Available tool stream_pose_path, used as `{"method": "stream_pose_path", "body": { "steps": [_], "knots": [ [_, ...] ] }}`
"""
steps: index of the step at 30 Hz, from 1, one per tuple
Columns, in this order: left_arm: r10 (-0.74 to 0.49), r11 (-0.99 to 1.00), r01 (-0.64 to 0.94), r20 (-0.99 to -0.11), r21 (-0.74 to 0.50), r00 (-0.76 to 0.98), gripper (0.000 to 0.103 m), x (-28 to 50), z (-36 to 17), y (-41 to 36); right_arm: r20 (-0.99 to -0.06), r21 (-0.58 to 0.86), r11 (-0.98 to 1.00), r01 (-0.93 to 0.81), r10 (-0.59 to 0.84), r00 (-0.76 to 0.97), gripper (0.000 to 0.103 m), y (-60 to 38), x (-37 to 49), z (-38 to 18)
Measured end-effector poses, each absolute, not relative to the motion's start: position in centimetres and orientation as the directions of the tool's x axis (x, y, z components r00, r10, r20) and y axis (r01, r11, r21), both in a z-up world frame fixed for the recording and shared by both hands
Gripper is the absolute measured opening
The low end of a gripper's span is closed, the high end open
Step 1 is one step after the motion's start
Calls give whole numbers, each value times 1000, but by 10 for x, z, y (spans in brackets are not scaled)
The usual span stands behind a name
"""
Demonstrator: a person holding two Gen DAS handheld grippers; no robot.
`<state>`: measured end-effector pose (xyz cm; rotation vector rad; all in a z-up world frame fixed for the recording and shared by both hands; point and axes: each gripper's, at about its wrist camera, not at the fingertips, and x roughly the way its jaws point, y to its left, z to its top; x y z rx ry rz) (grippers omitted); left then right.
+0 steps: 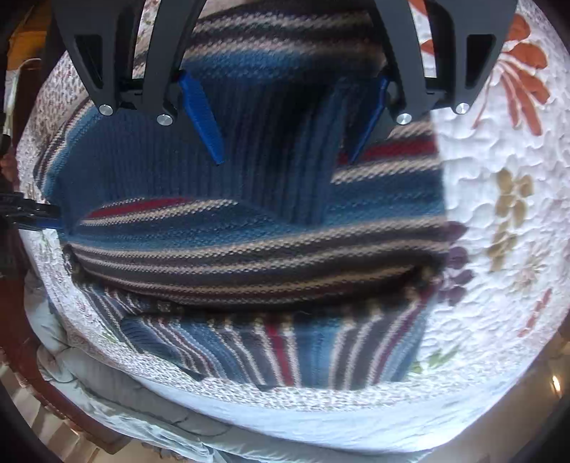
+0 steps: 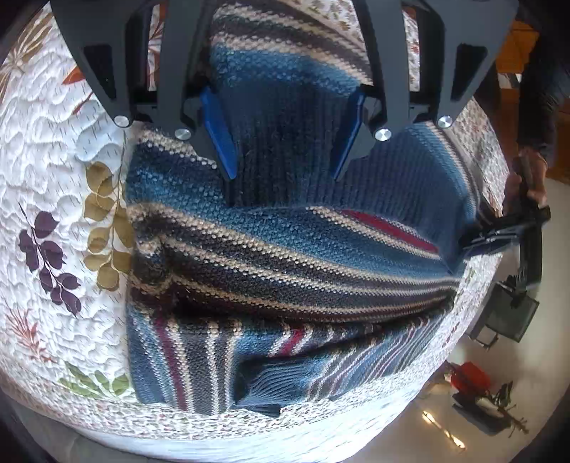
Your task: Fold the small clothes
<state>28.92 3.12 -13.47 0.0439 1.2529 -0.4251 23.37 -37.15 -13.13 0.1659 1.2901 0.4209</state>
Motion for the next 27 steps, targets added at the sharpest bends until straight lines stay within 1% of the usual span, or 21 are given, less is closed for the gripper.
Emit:
{"method": "stream_pose_path", "body": {
  "steps": [4, 6, 10, 11, 12, 13, 14, 15, 16, 17, 19, 21, 22, 24, 26, 27],
  "knots": [
    [-285, 916, 353, -927, -188, 245, 70, 292, -140, 22, -901, 320, 919, -230, 371, 227, 42, -371, 233, -132],
    [-292, 913, 358, -925, -194, 244, 63, 291, -141, 20, -900, 315, 918, -241, 369, 232, 39, -372, 232, -130],
    [-315, 904, 369, -918, -213, 241, 53, 286, -138, 21, -895, 311, 912, -268, 376, 241, 39, -371, 229, -127],
    [-327, 901, 369, -915, -227, 235, 48, 284, -137, 21, -893, 312, 910, -274, 379, 241, 38, -370, 228, -126],
    [-334, 899, 369, -914, -235, 232, 44, 283, -136, 22, -893, 312, 908, -279, 381, 241, 36, -369, 227, -127],
    [-338, 898, 369, -912, -240, 231, 43, 282, -136, 23, -892, 314, 906, -284, 384, 239, 28, -367, 227, -127],
    [-338, 899, 367, -912, -239, 232, 41, 281, -136, 24, -893, 315, 903, -292, 386, 231, 25, -364, 227, -129],
    [-331, 903, 361, -914, -234, 234, 39, 281, -137, 25, -895, 309, 904, -295, 381, 230, 25, -363, 227, -130],
    [-327, 905, 358, -916, -231, 235, 39, 281, -138, 25, -899, 297, 908, -295, 370, 233, 29, -361, 227, -131],
    [-324, 906, 355, -917, -230, 233, 40, 281, -141, 25, -904, 290, 912, -289, 361, 231, 31, -361, 229, -133],
    [-325, 905, 355, -918, -232, 227, 47, 282, -142, 22, -905, 297, 912, -284, 363, 220, 34, -360, 230, -135],
    [-321, 905, 361, -920, -226, 227, 57, 282, -142, 18, -904, 300, 912, -280, 366, 223, 38, -360, 231, -133],
    [-320, 905, 360, -920, -226, 226, 59, 283, -141, 16, -901, 301, 912, -279, 368, 229, 41, -360, 230, -131],
    [-310, 906, 365, -923, -213, 230, 66, 284, -140, 10, -905, 288, 915, -284, 356, 231, 47, -359, 231, -130],
    [-291, 909, 369, -927, -191, 236, 66, 285, -142, 3, -911, 279, 917, -286, 347, 223, 53, -356, 233, -132],
    [-276, 910, 375, -930, -173, 241, 66, 285, -143, -3, -917, 268, 918, -291, 336, 216, 54, -352, 234, -135]
  ]
}}
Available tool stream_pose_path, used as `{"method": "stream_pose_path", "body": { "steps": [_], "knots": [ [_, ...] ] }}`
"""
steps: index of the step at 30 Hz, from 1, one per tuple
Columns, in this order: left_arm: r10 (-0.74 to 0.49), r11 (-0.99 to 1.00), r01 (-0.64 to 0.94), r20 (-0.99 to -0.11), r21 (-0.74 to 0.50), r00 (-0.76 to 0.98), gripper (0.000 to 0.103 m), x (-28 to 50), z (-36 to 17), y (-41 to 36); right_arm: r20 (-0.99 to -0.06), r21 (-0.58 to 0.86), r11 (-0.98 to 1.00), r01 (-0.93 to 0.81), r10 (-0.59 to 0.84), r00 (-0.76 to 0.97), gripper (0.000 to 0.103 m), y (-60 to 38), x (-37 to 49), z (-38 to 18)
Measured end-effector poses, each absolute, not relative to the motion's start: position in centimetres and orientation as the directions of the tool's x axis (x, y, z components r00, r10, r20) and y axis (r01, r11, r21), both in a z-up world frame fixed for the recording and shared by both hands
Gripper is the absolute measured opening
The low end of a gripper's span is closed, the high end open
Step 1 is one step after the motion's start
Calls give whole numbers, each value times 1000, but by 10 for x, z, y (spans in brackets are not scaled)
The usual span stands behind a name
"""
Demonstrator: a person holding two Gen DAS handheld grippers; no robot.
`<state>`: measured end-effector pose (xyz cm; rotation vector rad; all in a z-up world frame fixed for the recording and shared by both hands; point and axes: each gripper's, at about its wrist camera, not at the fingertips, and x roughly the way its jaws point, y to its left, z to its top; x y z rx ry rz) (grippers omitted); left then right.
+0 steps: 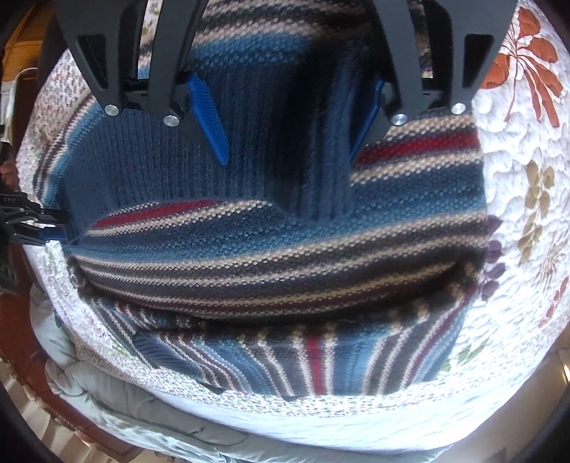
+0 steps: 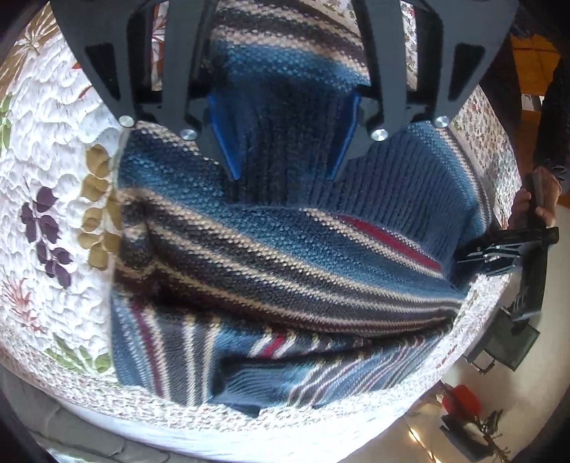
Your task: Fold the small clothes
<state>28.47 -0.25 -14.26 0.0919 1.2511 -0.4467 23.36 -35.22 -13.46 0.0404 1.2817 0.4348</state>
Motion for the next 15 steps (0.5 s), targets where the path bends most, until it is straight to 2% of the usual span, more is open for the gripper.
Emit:
{"method": "stream_pose_path", "body": {
  "steps": [1, 3, 5, 8, 10, 12, 13, 14, 15],
  "knots": [
    [-266, 910, 382, -932, -158, 248, 65, 284, -142, -6, -924, 246, 922, -299, 317, 216, 54, -349, 234, -136],
    [-270, 907, 390, -930, -158, 250, 50, 282, -140, -9, -929, 213, 927, -310, 290, 228, 60, -345, 233, -134],
    [-282, 906, 387, -927, -172, 248, 43, 280, -139, -8, -923, 215, 932, -292, 292, 252, 70, -349, 231, -131],
    [-310, 907, 366, -919, -209, 244, 28, 278, -141, 2, -929, 208, 942, -265, 275, 249, 69, -358, 231, -135],
    [-334, 907, 346, -910, -240, 246, 23, 276, -141, 8, -937, 222, 941, -256, 279, 212, 60, -360, 229, -145],
    [-357, 909, 317, -901, -273, 248, 19, 274, -142, 15, -934, 213, 937, -277, 278, 223, 43, -358, 223, -144],
    [-369, 907, 307, -896, -288, 248, 19, 273, -141, 18, -930, 219, 933, -285, 288, 228, 30, -356, 220, -141],
    [-377, 905, 301, -892, -299, 249, 18, 270, -140, 20, -926, 224, 931, -290, 296, 234, 12, -357, 217, -136],
    [-383, 904, 301, -889, -304, 252, 18, 266, -138, 22, -921, 247, 922, -298, 319, 225, 11, -357, 214, -133]
  ]
}}
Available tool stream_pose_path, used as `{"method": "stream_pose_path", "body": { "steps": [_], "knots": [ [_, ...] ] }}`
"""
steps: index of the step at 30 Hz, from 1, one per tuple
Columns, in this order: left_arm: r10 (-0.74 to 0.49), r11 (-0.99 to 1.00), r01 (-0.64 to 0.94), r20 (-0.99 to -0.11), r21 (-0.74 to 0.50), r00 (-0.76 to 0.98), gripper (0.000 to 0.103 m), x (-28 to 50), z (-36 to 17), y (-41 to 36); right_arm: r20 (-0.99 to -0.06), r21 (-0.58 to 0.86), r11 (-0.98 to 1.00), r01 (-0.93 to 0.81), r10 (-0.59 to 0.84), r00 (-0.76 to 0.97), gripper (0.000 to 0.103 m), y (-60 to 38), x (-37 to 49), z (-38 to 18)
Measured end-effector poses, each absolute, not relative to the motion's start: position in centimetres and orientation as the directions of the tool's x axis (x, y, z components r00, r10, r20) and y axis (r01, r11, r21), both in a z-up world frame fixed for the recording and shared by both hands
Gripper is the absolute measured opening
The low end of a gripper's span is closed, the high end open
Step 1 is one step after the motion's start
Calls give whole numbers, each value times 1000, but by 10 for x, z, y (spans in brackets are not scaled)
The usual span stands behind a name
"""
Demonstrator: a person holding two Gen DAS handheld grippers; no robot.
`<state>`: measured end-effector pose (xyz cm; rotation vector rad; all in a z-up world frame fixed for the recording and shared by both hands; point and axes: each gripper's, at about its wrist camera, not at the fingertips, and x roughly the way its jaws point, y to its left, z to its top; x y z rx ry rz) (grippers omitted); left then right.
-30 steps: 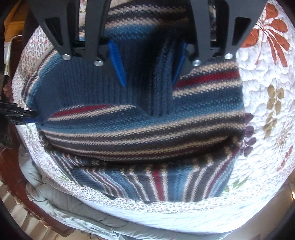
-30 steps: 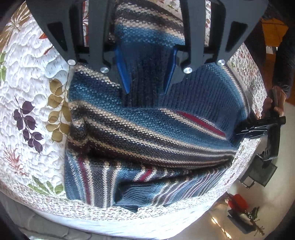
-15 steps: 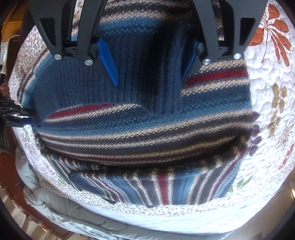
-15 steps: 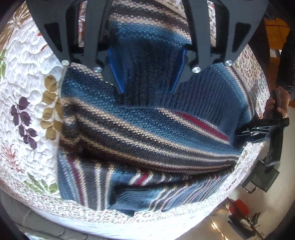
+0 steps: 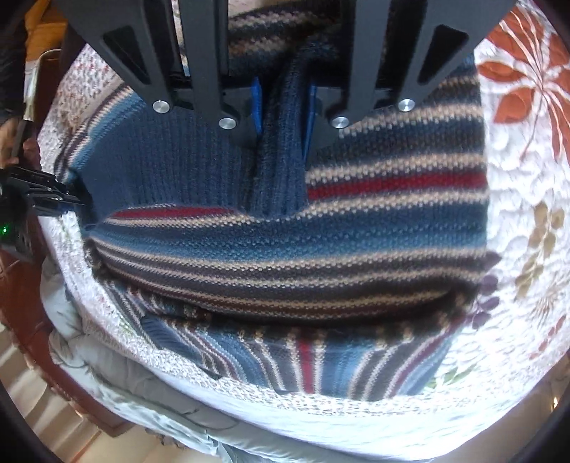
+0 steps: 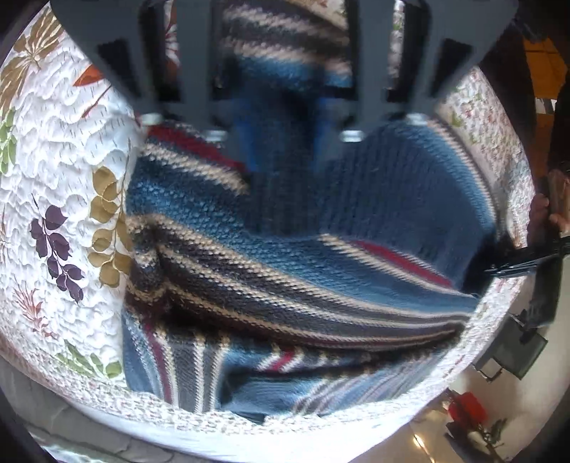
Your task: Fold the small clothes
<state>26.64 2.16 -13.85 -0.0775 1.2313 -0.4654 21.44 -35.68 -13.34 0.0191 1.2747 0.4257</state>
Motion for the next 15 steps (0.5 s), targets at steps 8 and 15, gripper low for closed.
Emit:
{"method": "stream_pose_path", "body": {
  "steps": [8, 15],
  "knots": [
    [-412, 902, 278, -848, -329, 333, 17, 248, -108, 35, -872, 289, 912, -290, 376, 314, 10, -368, 203, -93],
    [-433, 901, 210, -802, -379, 411, 17, 286, -79, 45, -834, 331, 921, -204, 387, 394, 10, -388, 240, -66]
  ]
}}
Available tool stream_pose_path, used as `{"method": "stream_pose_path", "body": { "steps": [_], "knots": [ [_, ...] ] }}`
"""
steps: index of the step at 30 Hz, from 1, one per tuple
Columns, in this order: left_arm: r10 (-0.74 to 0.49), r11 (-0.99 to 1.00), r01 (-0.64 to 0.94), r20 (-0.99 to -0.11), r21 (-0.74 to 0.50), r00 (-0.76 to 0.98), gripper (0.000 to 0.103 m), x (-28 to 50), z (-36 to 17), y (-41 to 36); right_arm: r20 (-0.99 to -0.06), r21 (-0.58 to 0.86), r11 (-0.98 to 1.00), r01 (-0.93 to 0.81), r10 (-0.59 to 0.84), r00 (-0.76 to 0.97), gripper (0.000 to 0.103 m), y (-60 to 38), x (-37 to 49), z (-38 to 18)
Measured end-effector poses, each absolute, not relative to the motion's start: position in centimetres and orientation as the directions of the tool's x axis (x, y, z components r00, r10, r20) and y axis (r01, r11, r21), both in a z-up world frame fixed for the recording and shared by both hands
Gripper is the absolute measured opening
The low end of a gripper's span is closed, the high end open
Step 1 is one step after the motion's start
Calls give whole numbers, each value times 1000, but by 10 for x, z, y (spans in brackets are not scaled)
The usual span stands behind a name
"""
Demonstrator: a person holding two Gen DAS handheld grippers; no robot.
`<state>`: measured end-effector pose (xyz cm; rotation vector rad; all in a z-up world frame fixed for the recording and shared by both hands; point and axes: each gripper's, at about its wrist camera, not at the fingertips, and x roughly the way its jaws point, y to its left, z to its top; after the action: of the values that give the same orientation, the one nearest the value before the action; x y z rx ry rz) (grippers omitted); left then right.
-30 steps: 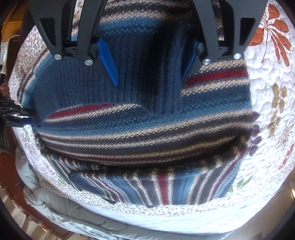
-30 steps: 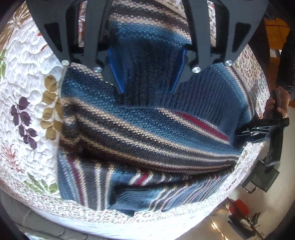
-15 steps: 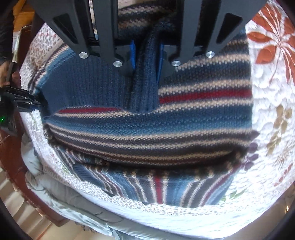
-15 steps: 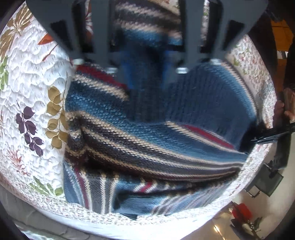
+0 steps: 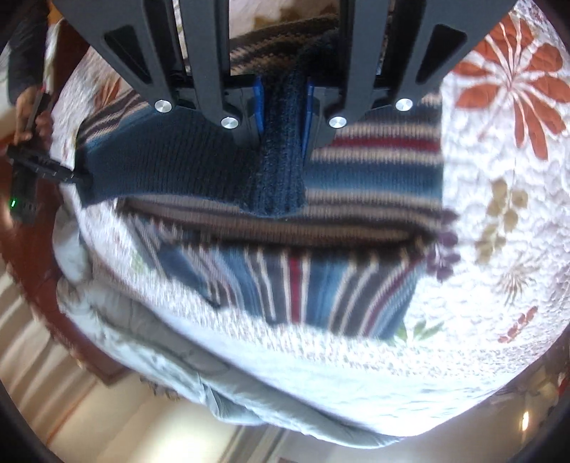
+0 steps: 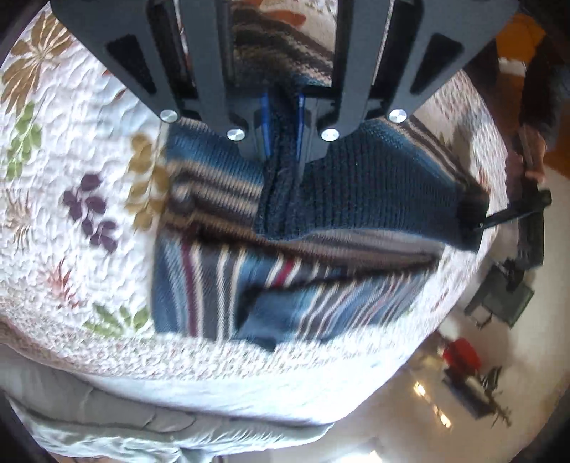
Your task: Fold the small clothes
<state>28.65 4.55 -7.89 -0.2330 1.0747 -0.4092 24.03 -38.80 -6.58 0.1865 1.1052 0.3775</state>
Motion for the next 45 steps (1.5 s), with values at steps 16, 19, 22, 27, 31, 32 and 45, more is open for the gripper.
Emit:
{"method": "stream_pose_path", "body": {
  "steps": [16, 19, 22, 27, 31, 32, 45],
  "knots": [
    [-332, 943, 145, -806, -300, 490, 17, 465, -67, 11, -832, 265, 963, -54, 256, 492, 10, -400, 421, -50],
    [-312, 949, 126, -811, -288, 495, 17, 491, -82, 6, -837, 251, 968, -29, 232, 495, 10, -401, 450, -65],
    [-276, 961, 115, -848, -252, 452, 17, 512, -105, -2, -866, 228, 973, 15, 196, 461, 10, -404, 472, -94],
    [-197, 980, 107, -893, -167, 405, 19, 527, -148, -14, -901, 195, 979, 58, 155, 405, 10, -404, 489, -143],
    [-183, 983, 100, -893, -155, 411, 27, 526, -159, -13, -908, 189, 980, 65, 149, 392, 11, -405, 492, -159],
    [-190, 982, 95, -894, -165, 407, 30, 526, -157, -10, -908, 187, 980, 62, 149, 391, 12, -404, 492, -159],
    [-179, 982, 18, -883, -190, 433, 59, 430, -109, 102, -891, 264, 965, -7, 246, 382, 42, -446, 373, -105]
  ]
}}
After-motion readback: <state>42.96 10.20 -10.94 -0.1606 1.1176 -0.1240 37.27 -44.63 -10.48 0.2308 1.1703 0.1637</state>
